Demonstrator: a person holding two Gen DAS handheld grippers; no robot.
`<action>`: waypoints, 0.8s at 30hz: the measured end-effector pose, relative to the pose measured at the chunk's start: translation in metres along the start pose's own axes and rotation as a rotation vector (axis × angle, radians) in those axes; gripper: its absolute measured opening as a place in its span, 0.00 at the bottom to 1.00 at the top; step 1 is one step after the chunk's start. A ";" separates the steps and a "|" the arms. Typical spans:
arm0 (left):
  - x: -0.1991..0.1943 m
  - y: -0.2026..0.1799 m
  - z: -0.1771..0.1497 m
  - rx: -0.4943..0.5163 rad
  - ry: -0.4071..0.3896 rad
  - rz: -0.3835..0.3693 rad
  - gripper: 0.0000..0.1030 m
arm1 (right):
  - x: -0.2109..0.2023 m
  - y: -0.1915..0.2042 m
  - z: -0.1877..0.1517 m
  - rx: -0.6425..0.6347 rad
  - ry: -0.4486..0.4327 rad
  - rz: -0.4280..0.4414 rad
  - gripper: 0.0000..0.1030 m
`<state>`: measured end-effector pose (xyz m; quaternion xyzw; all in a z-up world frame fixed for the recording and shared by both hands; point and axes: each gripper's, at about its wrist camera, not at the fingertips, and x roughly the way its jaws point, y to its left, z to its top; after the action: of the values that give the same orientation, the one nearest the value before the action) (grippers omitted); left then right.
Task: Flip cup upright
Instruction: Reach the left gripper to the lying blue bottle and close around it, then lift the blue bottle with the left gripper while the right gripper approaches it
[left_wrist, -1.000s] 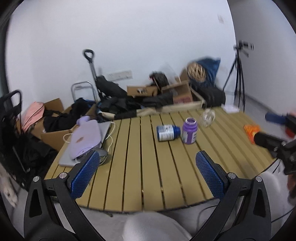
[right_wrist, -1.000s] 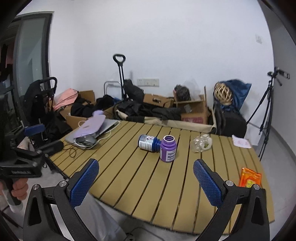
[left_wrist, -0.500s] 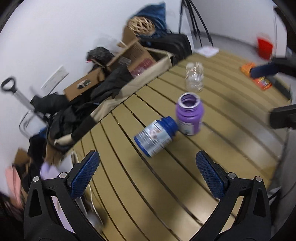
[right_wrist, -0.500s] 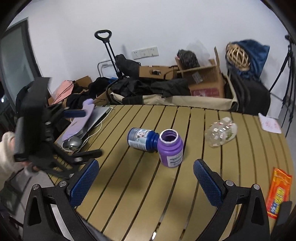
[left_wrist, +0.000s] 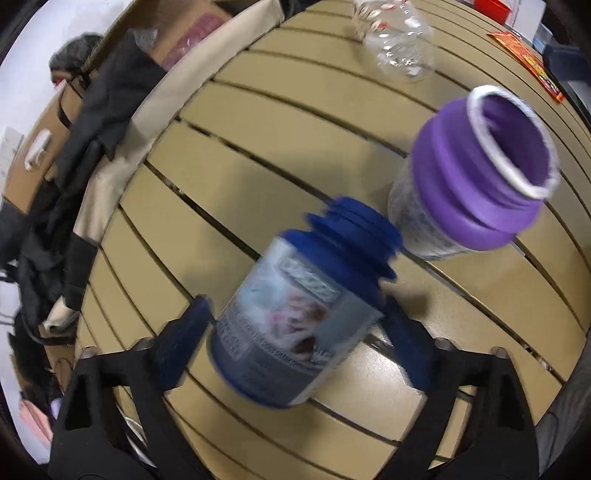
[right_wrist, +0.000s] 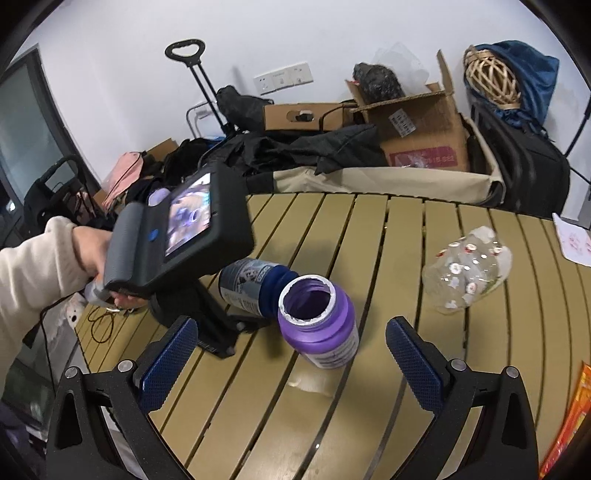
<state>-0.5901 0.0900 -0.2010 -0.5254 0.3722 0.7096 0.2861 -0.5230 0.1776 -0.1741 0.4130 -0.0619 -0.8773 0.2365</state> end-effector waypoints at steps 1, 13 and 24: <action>0.001 0.001 -0.002 -0.016 -0.002 0.000 0.66 | 0.004 -0.001 0.001 0.001 0.007 0.004 1.00; -0.022 0.016 -0.034 -0.241 -0.101 -0.081 0.58 | 0.008 0.001 0.012 0.020 0.015 0.006 1.00; -0.090 0.047 -0.071 -0.424 -0.383 0.030 0.58 | 0.045 0.038 0.090 0.043 0.057 0.199 1.00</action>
<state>-0.5640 0.0040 -0.1167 -0.4243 0.1626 0.8621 0.2243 -0.6012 0.1151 -0.1353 0.4346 -0.1147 -0.8358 0.3154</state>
